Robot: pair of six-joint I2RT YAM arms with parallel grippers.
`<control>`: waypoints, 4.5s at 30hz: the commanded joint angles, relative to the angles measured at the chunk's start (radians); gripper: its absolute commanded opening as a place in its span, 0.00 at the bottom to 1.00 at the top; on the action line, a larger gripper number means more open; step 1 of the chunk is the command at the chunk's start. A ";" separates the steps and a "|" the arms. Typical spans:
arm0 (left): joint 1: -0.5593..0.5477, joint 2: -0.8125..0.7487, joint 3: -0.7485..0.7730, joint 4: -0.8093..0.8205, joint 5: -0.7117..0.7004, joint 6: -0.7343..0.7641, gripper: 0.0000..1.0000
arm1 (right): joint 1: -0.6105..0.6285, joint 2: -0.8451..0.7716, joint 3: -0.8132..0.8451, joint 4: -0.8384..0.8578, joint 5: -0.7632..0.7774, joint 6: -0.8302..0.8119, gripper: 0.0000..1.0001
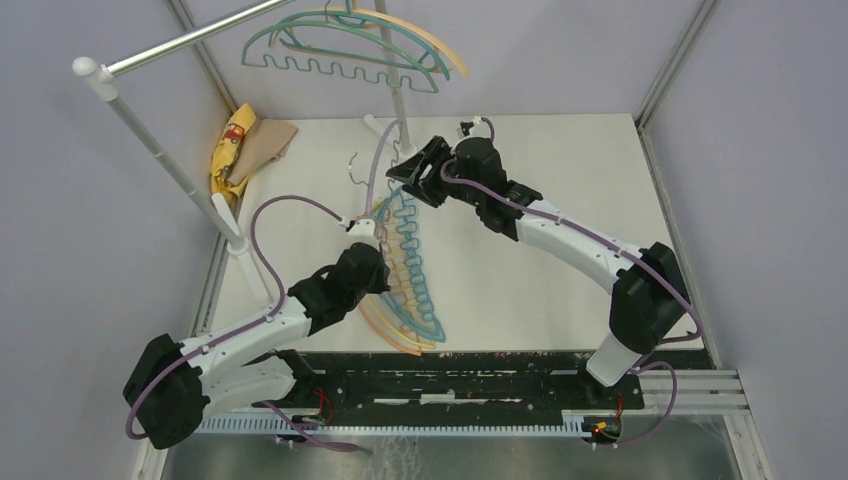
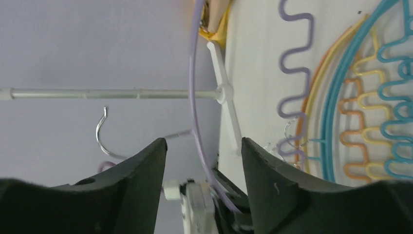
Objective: Organize the hangers
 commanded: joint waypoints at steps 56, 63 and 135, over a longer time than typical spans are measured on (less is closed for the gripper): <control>0.424 0.726 1.511 -0.763 -0.492 0.053 0.03 | -0.336 -0.411 -0.205 -0.552 0.004 -0.494 0.99; 0.423 0.795 1.522 -0.811 -0.402 0.068 0.03 | -0.350 -0.419 -0.219 -0.544 0.002 -0.493 1.00; 0.116 -0.166 0.425 -0.647 -0.376 -0.136 0.98 | 0.165 0.475 0.190 -0.284 -0.189 -0.557 0.04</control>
